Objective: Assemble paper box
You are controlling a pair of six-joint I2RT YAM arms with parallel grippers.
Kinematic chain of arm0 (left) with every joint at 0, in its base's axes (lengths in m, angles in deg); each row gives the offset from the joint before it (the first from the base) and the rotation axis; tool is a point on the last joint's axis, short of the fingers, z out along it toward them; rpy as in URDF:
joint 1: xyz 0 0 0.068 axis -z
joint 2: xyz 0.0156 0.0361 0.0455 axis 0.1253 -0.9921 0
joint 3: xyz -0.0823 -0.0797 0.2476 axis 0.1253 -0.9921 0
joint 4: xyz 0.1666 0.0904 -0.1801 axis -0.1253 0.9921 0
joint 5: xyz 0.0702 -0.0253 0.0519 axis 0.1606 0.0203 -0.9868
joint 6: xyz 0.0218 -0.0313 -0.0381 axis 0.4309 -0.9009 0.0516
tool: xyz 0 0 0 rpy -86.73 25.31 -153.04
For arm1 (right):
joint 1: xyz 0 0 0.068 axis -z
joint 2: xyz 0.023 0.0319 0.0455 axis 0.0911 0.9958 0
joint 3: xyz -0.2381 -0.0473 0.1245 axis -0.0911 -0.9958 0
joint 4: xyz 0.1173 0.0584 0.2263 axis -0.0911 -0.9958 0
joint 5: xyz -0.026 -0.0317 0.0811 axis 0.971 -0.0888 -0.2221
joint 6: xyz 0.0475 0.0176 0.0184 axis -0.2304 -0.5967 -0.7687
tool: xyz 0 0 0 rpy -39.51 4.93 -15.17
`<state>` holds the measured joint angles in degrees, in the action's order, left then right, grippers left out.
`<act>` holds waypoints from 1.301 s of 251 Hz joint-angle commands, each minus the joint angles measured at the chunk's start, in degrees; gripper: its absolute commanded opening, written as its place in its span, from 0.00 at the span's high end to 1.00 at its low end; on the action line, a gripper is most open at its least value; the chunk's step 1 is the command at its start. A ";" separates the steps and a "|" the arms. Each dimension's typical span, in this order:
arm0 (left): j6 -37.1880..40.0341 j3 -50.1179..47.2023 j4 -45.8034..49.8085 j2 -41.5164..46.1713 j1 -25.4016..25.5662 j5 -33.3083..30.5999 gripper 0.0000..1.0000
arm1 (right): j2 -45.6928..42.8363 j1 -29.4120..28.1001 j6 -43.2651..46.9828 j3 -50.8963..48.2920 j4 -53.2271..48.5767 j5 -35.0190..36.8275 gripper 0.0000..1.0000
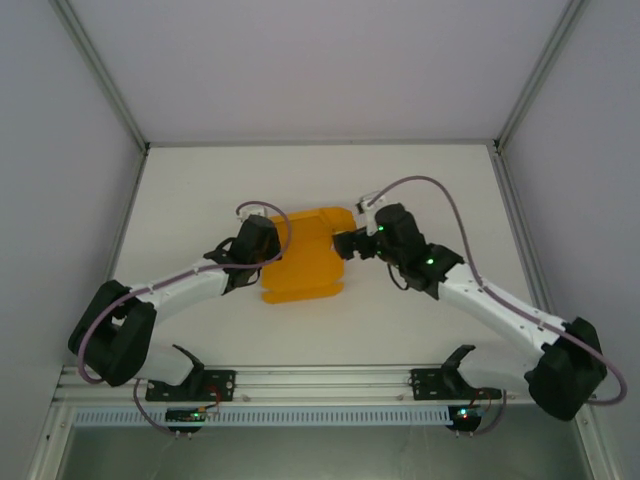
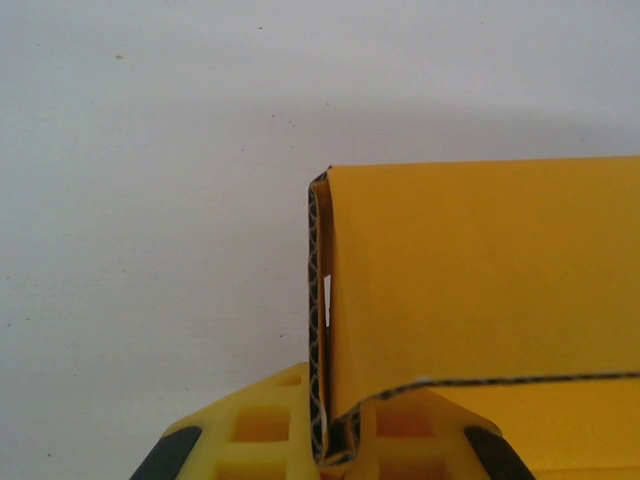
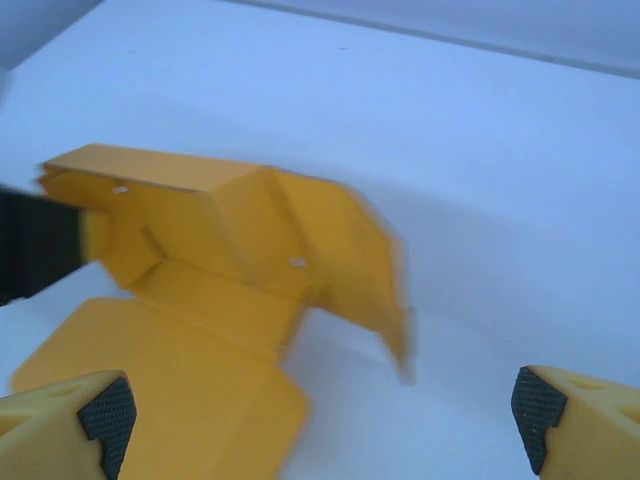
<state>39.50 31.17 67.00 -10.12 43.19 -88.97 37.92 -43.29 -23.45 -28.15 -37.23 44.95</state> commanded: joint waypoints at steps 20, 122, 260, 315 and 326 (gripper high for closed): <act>2.83 0.63 -0.60 2.71 -0.38 1.98 1.00 | -1.10 13.86 0.46 -1.84 -3.47 -7.66 0.01; 4.36 0.30 -1.06 4.14 -0.65 2.91 1.00 | 14.39 20.04 9.22 5.19 -1.31 -27.52 0.19; 4.85 0.23 -1.69 4.00 -0.61 2.40 1.00 | 21.08 13.98 20.99 9.03 -3.54 -39.05 0.34; 5.21 0.01 -2.46 3.43 -0.58 2.16 1.00 | 24.12 9.59 21.93 11.86 -4.78 -36.83 0.42; 5.17 -0.03 -2.50 3.20 -0.57 2.19 1.00 | 24.86 8.88 21.90 12.37 -4.81 -36.04 0.43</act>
<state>44.02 31.15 66.22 -7.28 42.82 -87.07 60.83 -32.84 -2.95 -18.36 -39.98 8.17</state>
